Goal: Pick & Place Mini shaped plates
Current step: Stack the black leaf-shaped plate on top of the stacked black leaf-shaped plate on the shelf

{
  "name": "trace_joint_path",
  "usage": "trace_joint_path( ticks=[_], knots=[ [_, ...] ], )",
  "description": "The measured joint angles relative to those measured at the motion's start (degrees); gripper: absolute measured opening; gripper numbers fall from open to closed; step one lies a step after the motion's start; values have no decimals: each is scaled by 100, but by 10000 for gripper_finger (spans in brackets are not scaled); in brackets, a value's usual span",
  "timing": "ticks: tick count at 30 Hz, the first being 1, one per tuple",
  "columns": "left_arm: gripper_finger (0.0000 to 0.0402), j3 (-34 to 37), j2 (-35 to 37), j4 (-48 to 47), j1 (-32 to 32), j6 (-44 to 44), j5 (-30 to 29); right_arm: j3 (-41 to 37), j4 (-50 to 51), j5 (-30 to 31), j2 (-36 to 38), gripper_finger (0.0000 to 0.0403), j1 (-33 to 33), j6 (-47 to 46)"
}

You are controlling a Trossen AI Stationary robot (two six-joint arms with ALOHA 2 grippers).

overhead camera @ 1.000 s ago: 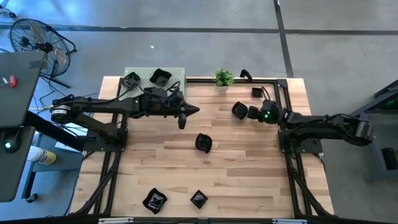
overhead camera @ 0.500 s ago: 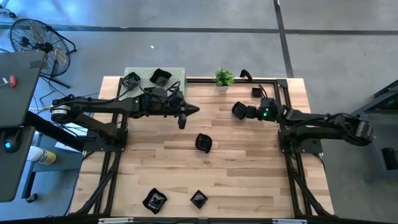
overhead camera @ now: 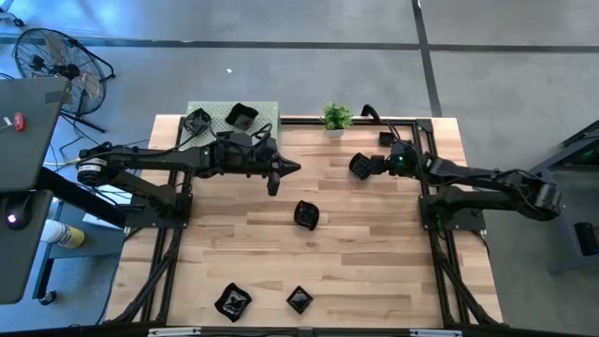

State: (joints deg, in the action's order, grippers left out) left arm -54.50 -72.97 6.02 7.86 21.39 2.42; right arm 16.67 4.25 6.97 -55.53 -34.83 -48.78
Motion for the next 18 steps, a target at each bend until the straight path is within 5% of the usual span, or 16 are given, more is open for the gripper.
trace_joint_path(
  ticks=[18],
  knots=[
    [1,0,9,-15,0,-16,-18,0,-104,-147,-806,204,-120,106]
  ],
)
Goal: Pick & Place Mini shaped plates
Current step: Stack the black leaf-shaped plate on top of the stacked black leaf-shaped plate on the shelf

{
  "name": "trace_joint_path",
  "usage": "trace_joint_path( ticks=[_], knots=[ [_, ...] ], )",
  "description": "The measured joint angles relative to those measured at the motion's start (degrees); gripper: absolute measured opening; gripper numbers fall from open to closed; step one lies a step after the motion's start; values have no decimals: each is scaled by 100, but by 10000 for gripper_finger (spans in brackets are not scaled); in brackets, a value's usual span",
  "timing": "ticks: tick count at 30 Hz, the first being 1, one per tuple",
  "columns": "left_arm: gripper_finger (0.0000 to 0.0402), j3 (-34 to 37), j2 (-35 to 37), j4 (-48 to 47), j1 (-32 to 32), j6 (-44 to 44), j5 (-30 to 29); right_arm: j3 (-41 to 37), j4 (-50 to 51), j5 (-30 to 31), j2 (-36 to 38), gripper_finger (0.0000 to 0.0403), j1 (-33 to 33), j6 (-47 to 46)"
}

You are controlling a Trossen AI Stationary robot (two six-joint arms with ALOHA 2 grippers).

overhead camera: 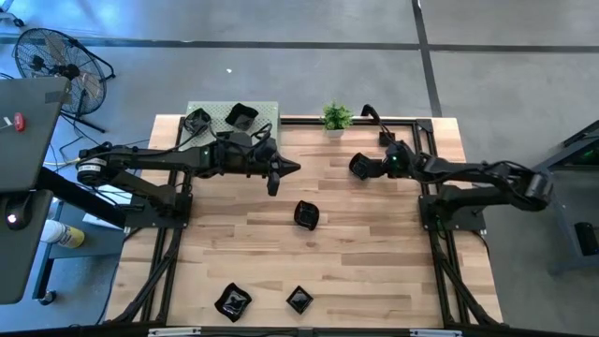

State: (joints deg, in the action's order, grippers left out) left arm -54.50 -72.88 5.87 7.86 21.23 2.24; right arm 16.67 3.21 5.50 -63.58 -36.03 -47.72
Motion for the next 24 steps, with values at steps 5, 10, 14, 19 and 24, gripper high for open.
trace_joint_path(
  ticks=[5,10,14,19,24],
  knots=[
    [1,0,0,-2,0,-12,11,0,-170,-108,-132,203,1,-24],
    [1,0,0,-2,0,-12,16,0,-217,-137,-271,188,0,-20],
    [1,0,0,-2,0,-12,16,0,-436,-308,-453,169,0,-32],
    [1,0,0,-4,0,-12,16,0,-645,-355,-637,148,2,-171],
    [1,0,0,-17,0,-13,16,2,-723,-435,-778,131,2,-173]
  ],
)
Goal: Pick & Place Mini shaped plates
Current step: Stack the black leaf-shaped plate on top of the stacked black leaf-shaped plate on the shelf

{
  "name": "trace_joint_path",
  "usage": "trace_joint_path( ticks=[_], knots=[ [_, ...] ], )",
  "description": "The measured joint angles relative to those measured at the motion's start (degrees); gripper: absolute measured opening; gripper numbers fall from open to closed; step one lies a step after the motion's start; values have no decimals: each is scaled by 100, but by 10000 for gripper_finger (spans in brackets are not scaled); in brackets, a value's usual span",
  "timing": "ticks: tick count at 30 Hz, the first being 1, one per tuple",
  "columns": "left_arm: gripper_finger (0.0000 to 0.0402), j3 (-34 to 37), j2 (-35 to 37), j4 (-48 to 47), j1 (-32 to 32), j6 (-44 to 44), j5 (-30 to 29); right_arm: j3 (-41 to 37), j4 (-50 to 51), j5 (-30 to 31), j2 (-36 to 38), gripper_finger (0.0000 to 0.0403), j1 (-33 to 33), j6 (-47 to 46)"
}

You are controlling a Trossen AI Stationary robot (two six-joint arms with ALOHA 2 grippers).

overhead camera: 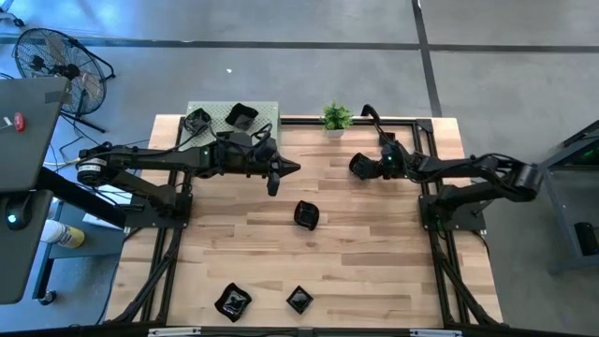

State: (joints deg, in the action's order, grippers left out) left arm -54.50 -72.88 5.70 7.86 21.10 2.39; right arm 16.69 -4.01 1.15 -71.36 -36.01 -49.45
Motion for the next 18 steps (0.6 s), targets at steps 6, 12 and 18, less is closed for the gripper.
trace_joint_path(
  ticks=[6,12,18],
  knots=[
    [1,0,0,-29,0,-2,-2,7,-107,-32,-102,105,-2,0],
    [1,0,0,-29,0,-2,-2,-2,-234,-277,-109,66,0,0],
    [1,0,0,-34,0,-15,-2,-2,-275,-306,-109,28,0,39]
  ],
)
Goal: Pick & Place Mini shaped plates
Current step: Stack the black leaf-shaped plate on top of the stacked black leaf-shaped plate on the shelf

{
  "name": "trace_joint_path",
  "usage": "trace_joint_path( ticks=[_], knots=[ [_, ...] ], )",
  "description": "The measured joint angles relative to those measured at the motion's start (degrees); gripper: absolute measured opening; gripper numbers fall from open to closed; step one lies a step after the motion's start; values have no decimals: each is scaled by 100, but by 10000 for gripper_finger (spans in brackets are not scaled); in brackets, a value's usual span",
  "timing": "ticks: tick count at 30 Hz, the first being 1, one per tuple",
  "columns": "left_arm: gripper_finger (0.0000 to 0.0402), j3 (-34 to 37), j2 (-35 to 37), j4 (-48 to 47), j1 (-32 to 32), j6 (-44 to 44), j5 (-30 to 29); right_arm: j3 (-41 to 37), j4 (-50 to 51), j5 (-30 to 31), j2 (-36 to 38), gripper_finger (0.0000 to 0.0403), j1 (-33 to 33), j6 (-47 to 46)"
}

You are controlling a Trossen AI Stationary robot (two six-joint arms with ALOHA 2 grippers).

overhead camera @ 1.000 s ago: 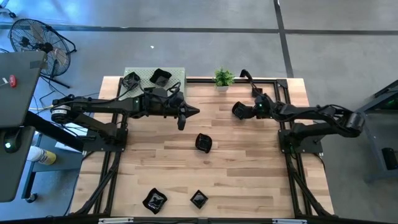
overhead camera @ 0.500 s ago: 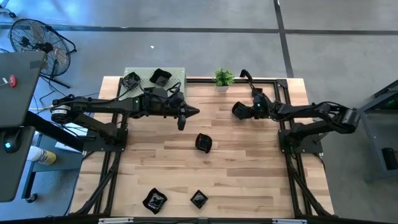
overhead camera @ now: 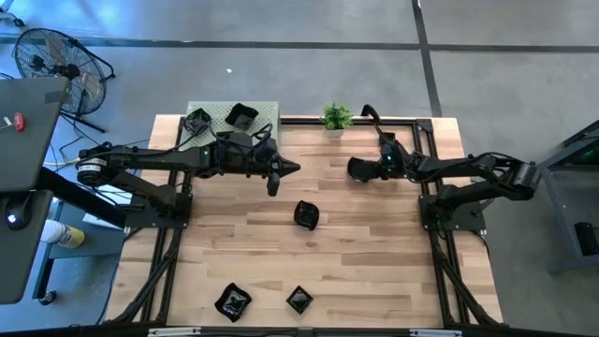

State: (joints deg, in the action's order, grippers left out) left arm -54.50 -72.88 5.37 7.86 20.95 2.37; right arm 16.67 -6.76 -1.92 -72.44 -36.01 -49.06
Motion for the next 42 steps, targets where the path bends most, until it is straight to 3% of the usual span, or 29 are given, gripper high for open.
trace_joint_path(
  ticks=[12,20,26,31,42],
  knots=[
    [1,0,0,-339,0,-73,-2,155,-131,-87,461,11,268,157],
    [1,-2,62,-750,-2,-134,215,966,143,107,608,12,1546,314],
    [0,-2,658,-1463,-233,-594,65,1947,869,867,312,12,2675,461],
    [0,-7,1007,-2099,-600,-614,-281,2424,959,951,-98,12,3295,463],
    [23,-44,473,-2558,-1031,-113,-680,4290,1892,997,-1592,12,3731,1336]
  ],
)
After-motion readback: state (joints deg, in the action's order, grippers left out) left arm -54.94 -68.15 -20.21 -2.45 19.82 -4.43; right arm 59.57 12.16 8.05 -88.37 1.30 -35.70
